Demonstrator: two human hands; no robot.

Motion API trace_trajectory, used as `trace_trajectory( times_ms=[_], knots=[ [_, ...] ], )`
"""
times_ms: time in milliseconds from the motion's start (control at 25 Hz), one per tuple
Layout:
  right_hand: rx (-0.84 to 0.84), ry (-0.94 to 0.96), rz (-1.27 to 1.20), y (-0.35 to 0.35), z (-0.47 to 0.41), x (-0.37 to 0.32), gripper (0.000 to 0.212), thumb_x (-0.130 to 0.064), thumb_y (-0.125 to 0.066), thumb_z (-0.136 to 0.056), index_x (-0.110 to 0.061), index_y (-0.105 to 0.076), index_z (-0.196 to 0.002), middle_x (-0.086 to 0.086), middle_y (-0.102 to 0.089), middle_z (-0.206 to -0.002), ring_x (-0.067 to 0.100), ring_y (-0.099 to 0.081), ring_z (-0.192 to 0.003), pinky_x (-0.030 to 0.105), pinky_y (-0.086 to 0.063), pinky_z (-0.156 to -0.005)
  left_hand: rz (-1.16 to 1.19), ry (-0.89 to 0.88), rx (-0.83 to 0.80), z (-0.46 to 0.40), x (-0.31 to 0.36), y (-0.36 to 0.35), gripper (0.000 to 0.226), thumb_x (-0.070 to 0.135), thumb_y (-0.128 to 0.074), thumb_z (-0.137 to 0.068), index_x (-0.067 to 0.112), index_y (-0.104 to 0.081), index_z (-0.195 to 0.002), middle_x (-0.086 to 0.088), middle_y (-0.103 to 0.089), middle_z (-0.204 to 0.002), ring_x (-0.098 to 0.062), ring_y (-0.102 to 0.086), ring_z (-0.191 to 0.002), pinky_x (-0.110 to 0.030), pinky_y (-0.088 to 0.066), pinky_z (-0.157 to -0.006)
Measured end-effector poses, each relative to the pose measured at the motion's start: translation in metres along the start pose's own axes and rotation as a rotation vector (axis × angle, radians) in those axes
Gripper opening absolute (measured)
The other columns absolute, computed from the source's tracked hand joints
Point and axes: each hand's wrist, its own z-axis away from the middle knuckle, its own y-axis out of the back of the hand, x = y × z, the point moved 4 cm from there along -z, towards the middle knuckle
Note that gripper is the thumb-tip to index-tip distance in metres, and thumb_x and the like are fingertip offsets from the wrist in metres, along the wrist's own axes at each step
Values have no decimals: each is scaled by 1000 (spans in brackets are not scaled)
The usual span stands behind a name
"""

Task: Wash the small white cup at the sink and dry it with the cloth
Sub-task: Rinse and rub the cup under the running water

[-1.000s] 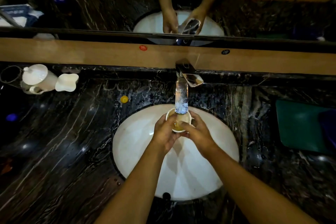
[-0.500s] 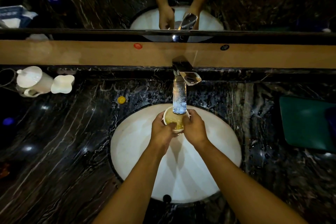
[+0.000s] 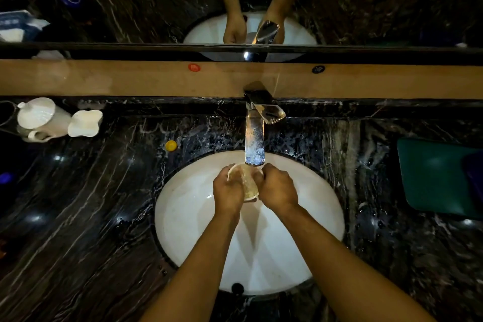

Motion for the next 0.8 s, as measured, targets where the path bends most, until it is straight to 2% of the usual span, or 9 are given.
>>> trace_trajectory(
  times_ms=[120, 240, 320, 360, 480, 560, 600, 720, 800],
  knots=[
    [-46, 68, 19, 7, -4, -1, 41, -47, -46, -101, -11, -65, -97, 13, -72, -93, 34, -67, -85, 36, -51, -66, 7, 13, -63, -5, 5, 4, 29, 0, -58, -95, 24, -74, -99, -9, -74, -100, -31, -73, -86, -50, -64, -57],
    [-77, 89, -133, 5, -1, -2, 27, -27, -45, -103, -8, -60, -116, 16, -72, -104, 30, -66, -85, 33, -50, -68, 68, 43, -90, -6, 6, 3, 33, -4, -70, -86, 24, -71, -104, -6, -74, -99, -27, -73, -86, -48, -65, -62],
    [-82, -4, -307, 0, 2, -4, 26, -19, -44, -101, -10, -51, -125, 14, -69, -109, 23, -63, -81, 27, -45, -61, 153, 88, -76, -4, 1, -1, 43, -10, -71, -81, 18, -69, -114, -9, -76, -103, -28, -74, -87, -46, -65, -69],
    [-94, -60, -414, -3, 3, -5, 28, -17, -45, -100, -11, -47, -127, 12, -68, -108, 19, -64, -76, 24, -46, -55, 178, 97, -62, -4, -1, -3, 43, -9, -70, -82, 16, -68, -117, -10, -76, -103, -27, -75, -85, -42, -64, -63],
    [-130, -135, -604, -11, 6, -7, 23, -12, -48, -97, -16, -44, -120, 4, -66, -95, 9, -65, -49, 19, -43, -37, 167, 51, 3, -5, -3, -7, 23, 6, -56, -99, 19, -68, -113, -12, -75, -105, -31, -73, -89, -36, -59, -56],
    [-117, -124, -531, -10, 3, -4, 14, -18, -46, -101, -10, -50, -112, 10, -69, -91, 7, -62, -44, 20, -43, -39, 151, 25, 29, -6, 2, -8, 26, 12, -47, -105, 28, -67, -102, -9, -74, -105, -34, -71, -98, -47, -62, -73],
    [-89, -110, -416, -6, 1, -3, 21, -25, -45, -103, -8, -55, -108, 14, -71, -94, 12, -64, -52, 21, -43, -45, 136, 26, 20, -6, 4, -8, 27, 13, -47, -105, 29, -67, -100, -8, -74, -105, -34, -71, -100, -52, -62, -79],
    [-22, -51, -34, 4, -6, 1, 45, -46, -43, -101, -8, -67, -98, 16, -73, -99, 31, -65, -81, 31, -45, -65, 108, 72, -62, -6, 4, -5, 13, 16, -62, -99, 25, -70, -102, -11, -73, -104, -36, -72, -95, -60, -63, -66],
    [-23, 22, -18, 8, -6, -3, 44, -48, -45, -101, -11, -69, -106, 14, -73, -102, 34, -67, -91, 37, -53, -73, 122, 116, -135, -7, 5, -2, 13, 16, -72, -91, 23, -73, -103, -12, -74, -103, -36, -73, -92, -58, -62, -59]
  ],
)
